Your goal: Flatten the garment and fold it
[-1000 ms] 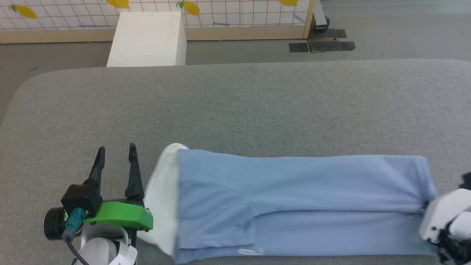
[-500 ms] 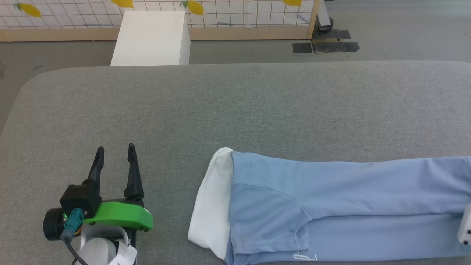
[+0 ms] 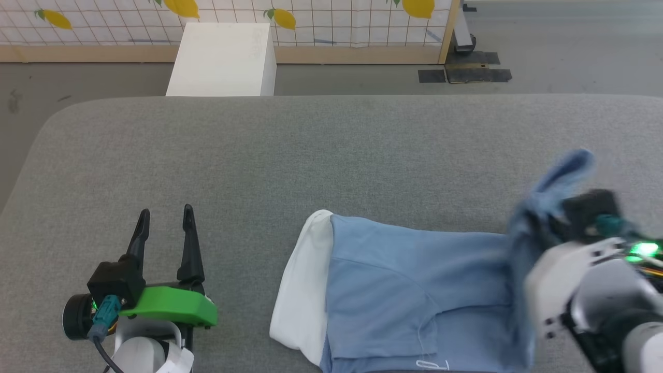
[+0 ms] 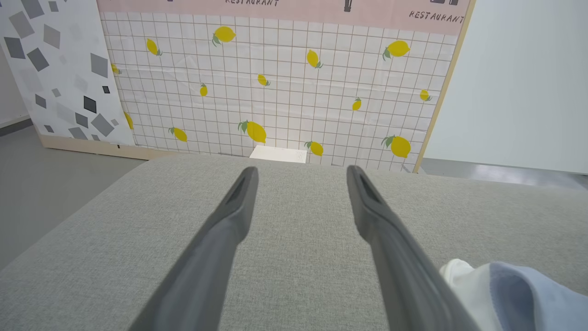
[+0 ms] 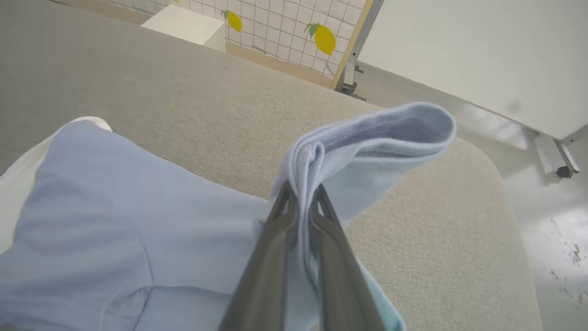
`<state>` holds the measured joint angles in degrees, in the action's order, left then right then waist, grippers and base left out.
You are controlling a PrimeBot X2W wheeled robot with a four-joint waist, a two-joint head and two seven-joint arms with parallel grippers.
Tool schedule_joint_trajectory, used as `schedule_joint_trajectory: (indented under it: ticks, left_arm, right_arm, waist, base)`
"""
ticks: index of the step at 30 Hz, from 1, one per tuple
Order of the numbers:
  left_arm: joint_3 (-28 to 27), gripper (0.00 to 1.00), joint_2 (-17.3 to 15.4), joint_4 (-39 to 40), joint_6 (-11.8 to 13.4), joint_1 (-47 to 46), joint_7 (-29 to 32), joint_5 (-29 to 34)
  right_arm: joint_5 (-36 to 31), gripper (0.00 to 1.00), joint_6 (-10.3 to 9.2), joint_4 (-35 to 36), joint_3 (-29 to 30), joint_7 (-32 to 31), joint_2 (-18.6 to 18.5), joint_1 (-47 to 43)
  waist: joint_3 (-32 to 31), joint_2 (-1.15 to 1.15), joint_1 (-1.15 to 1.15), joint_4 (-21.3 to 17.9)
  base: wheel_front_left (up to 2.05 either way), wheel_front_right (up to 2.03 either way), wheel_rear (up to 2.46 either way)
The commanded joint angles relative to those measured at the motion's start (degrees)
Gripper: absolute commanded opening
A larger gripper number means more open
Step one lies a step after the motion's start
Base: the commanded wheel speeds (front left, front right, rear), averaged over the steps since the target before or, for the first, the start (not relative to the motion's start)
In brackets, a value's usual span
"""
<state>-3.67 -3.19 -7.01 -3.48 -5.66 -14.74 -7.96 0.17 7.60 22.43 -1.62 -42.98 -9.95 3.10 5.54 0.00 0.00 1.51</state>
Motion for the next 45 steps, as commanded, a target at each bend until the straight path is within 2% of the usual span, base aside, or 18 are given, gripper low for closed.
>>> schedule_joint_trajectory:
  ticks: [1,5,8,13,23,32,33,34,35,40,45]
  left_arm:
    - [-0.1,1.0,0.3,0.0,-0.2,0.2,-0.3,0.8]
    - [0.1,1.0,0.3,-0.1,-0.3,-0.4,-0.3,0.8]
    - [0.6,1.0,0.3,-0.2,-0.5,-1.2,-0.3,0.8]
    - [1.2,1.0,0.3,-0.2,-0.6,-2.2,-0.3,0.7]
    - [2.0,1.0,0.3,-0.6,-0.2,-3.0,-0.3,0.1]
    - [3.1,1.0,0.3,-1.6,-0.1,-3.7,-0.3,-0.4]
    - [3.2,1.0,0.3,-1.7,-0.1,-3.7,-0.3,-0.4]
    - [3.2,1.0,0.3,-1.8,-0.1,-3.7,-0.3,-0.4]
    - [3.2,1.0,0.3,-1.9,-0.1,-3.7,-0.3,-0.4]
    - [2.7,1.0,0.3,-2.3,-0.2,-3.0,-0.3,-0.2]
    - [2.4,1.0,0.3,-2.1,-0.1,-1.9,-0.3,-0.3]
  right_arm:
    - [0.5,0.0,-0.11,2.0,-3.4,-0.7,-0.8,1.0]
    - [1.8,0.0,-0.11,2.2,-15.1,-1.2,-1.7,5.8]
    - [3.1,0.0,-0.11,-2.5,-22.5,-0.1,-0.9,10.2]
    - [4.9,0.0,-0.11,-13.5,-30.9,2.5,2.0,16.1]
    - [8.4,0.0,-0.11,-34.2,-38.8,5.5,5.8,23.2]
    - [14.0,0.0,-0.11,-45.4,-42.6,5.7,7.0,26.1]
    - [14.9,0.15,-0.11,-45.8,-43.1,6.0,7.0,26.3]
    - [15.9,0.65,-0.11,-45.7,-43.6,6.5,7.0,26.3]
    - [17.4,1.0,-0.11,-45.4,-44.2,7.0,7.0,26.3]
    - [23.9,1.0,-0.11,-40.7,-44.3,11.6,7.1,26.3]
    - [26.0,1.0,-0.11,-32.3,-36.3,23.2,7.1,25.0]
  waist:
    - [0.2,0.0,0.0,0.1]
    - [0.7,0.0,0.0,0.4]
    - [1.4,0.0,0.0,1.0]
    - [2.8,0.0,0.0,2.2]
    - [4.5,0.0,0.0,3.5]
    - [4.4,0.0,0.0,3.7]
    - [4.3,0.0,0.0,3.6]
    - [4.2,0.0,0.0,3.6]
    - [4.0,0.0,0.0,3.4]
    - [2.7,0.0,0.0,2.5]
    - [0.7,0.0,0.0,1.2]
  base:
    - [0.0,0.0,0.0]
    - [0.0,0.0,0.0]
    - [0.0,0.0,0.0]
    - [0.0,0.0,0.0]
    - [0.0,0.0,0.0]
    - [0.0,0.0,0.0]
    - [0.0,0.0,0.0]
    - [0.0,0.0,0.0]
    - [0.0,0.0,0.0]
    - [0.0,0.0,0.0]
    - [0.0,0.0,0.0]
